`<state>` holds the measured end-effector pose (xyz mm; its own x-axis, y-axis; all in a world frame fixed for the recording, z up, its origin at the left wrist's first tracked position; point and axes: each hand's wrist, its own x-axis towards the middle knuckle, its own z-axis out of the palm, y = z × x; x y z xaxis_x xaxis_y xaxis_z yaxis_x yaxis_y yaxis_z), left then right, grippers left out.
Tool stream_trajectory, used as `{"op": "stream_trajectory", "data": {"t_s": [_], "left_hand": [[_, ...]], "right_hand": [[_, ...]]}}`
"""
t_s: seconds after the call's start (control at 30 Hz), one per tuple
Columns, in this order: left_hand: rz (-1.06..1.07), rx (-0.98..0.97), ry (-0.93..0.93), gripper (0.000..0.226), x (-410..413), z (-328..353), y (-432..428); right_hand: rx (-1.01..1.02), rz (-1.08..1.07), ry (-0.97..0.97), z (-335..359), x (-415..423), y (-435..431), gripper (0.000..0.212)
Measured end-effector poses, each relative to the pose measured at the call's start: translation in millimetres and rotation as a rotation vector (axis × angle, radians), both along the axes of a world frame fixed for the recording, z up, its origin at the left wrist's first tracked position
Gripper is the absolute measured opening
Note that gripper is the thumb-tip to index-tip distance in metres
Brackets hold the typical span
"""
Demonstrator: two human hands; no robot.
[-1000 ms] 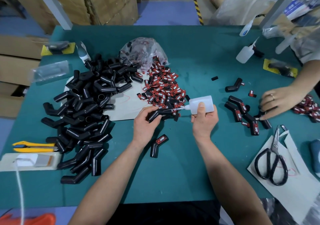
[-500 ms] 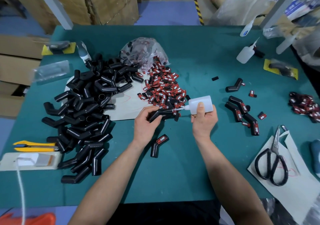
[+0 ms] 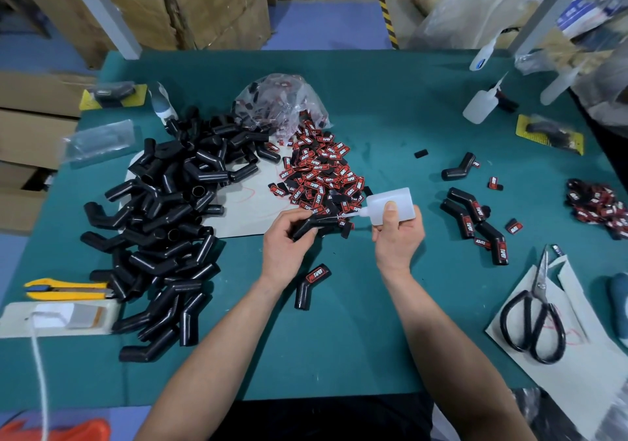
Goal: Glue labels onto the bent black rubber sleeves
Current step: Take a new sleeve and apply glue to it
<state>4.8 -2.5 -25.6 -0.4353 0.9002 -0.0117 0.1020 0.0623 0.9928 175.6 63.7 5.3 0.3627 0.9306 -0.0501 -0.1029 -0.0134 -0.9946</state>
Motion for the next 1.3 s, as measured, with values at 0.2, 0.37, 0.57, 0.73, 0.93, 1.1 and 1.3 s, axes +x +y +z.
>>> {"op": "stream_trajectory", "data": {"t_s": [0.2,0.37,0.57,0.73,0.93,1.1,1.3], "left_hand": [[0.005,0.015,-0.001,0.032,0.6,1.7,0.3],[0.008,0.016,-0.017,0.03,-0.3,-0.5,0.8],[0.008,0.008,-0.03,0.032,-0.2,-1.0,0.5],[0.005,0.02,-0.014,0.03,0.0,1.0,0.6],[0.007,0.016,-0.015,0.03,-0.3,1.2,-0.1],[0.016,0.013,-0.021,0.035,-0.2,0.3,0.1],[0.026,0.007,-0.013,0.04,-0.3,0.0,-0.2]], "right_hand": [[0.001,-0.013,0.006,1.2,0.6,0.1,0.033],[0.009,-0.012,-0.009,0.4,1.0,-0.7,0.032],[0.004,-0.021,0.013,0.2,0.5,0.9,0.032],[0.014,-0.015,-0.016,-0.4,1.0,0.0,0.032],[0.004,-0.028,-0.02,1.2,3.0,1.1,0.033],[0.016,-0.023,0.001,2.3,1.5,-1.2,0.034],[0.018,-0.024,-0.011,1.4,1.5,-1.5,0.035]]}}
